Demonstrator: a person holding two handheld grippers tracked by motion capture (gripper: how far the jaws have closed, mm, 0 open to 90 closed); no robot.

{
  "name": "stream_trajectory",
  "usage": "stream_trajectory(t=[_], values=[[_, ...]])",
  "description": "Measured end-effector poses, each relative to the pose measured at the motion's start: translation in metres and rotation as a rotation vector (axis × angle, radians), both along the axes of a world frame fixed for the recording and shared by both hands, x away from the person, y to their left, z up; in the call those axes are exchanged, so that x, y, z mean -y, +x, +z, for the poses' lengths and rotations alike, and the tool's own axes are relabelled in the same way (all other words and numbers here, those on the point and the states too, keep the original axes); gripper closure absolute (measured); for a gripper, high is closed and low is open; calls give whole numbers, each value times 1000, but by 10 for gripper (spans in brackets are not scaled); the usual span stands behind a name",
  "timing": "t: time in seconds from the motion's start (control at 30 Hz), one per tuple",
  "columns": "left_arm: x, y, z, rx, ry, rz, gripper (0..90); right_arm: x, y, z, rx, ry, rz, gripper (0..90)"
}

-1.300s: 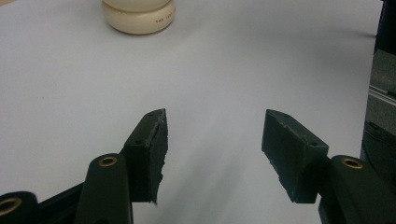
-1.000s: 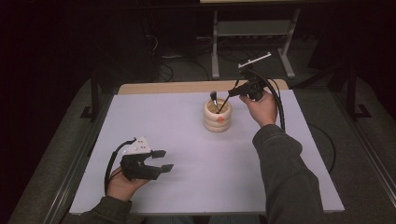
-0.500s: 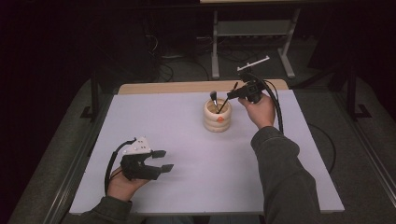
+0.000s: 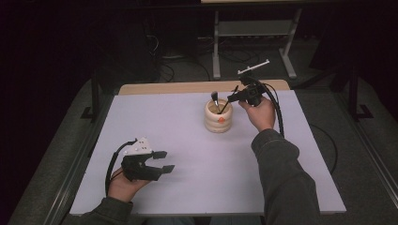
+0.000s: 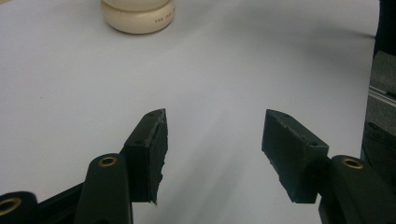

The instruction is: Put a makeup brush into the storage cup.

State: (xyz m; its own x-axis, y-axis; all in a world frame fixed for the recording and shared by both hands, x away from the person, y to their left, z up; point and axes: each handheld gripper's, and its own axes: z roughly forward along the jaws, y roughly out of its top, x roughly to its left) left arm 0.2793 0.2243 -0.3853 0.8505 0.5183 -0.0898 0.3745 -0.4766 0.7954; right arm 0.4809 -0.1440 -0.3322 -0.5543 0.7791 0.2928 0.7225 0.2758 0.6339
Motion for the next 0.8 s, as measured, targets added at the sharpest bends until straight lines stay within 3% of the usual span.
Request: stream_trajectory(t=[0.47,0.5,0.8], values=[[0,0,-1,-2,1,0,402,2,-1,-12,-16,12,22,832],[0,0,-1,-1,3,0,402,2,-2,-12,-30,14,22,822],[-1,1,-1,-2,-1,10,401,13,-13,-16,-16,33,14,665]])
